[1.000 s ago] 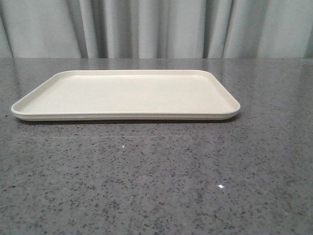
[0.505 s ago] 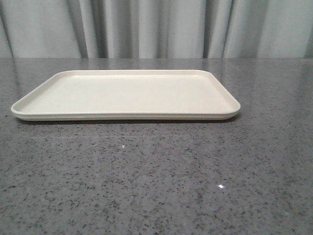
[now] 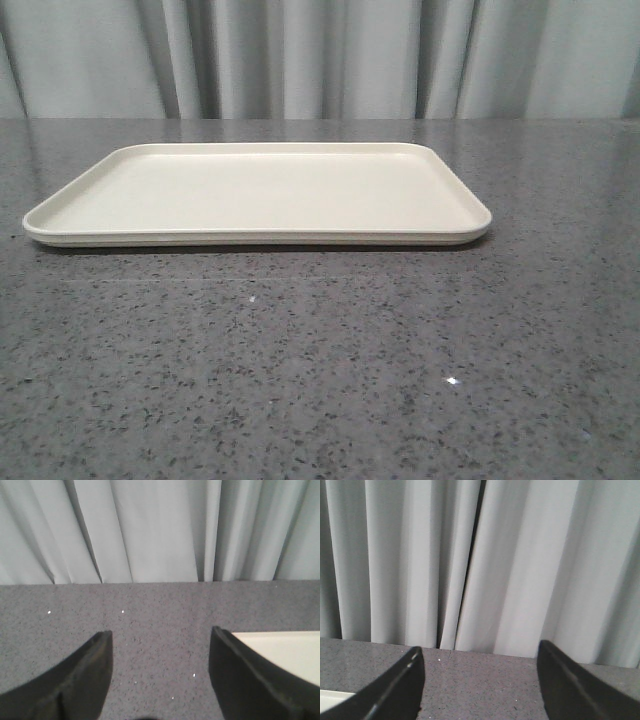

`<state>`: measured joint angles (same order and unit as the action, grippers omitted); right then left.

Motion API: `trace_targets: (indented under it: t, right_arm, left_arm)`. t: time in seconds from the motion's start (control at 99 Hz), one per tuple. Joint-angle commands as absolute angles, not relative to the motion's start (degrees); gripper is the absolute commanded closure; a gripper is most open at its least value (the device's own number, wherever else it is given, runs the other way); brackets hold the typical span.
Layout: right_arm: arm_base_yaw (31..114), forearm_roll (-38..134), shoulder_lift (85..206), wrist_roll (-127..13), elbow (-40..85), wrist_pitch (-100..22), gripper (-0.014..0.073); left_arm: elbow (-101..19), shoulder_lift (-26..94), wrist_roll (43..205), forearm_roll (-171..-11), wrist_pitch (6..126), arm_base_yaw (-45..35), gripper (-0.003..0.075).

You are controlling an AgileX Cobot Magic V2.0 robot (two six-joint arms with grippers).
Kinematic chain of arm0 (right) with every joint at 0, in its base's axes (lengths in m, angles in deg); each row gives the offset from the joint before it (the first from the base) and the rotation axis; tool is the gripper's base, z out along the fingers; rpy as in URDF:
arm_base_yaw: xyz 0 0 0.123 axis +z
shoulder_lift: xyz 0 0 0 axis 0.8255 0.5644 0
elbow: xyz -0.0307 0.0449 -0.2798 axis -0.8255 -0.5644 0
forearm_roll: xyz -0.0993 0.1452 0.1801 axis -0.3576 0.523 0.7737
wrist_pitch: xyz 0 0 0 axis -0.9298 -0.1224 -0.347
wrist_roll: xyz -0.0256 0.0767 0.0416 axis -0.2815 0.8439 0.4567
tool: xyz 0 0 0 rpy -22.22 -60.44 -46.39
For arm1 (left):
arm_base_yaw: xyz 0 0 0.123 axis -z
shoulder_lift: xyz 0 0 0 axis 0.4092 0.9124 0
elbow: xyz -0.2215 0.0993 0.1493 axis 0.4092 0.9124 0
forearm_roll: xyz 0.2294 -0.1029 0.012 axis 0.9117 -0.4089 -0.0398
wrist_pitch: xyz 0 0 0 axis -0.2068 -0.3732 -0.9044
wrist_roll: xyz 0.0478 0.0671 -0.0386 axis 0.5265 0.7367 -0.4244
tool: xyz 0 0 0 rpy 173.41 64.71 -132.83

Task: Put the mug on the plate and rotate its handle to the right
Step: 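Lower the left gripper onto the white mug's rim and close it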

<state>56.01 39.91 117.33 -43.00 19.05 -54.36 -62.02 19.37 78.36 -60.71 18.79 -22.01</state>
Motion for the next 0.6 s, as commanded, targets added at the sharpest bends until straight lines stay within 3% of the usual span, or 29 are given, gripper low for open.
trace_targets:
  t: [0.0, 0.172, 0.586]
  right_arm:
    - [55.98, 40.22, 118.03, -43.71, 20.78, -50.01, 0.0104]
    - [55.98, 40.22, 118.03, -43.71, 20.78, -50.75, 0.0104]
    - [55.98, 40.22, 119.39, -43.71, 20.73, -53.34, 0.0104]
  left_arm:
    - [-66.12, 21.88, 79.88, -60.98, 17.73, -21.92, 0.0276]
    - [-71.78, 27.46, 81.81, -60.41, 6.29, -21.92, 0.0276]
    - [-69.7, 31.17, 82.26, -57.57, 6.27, -21.92, 0.0279]
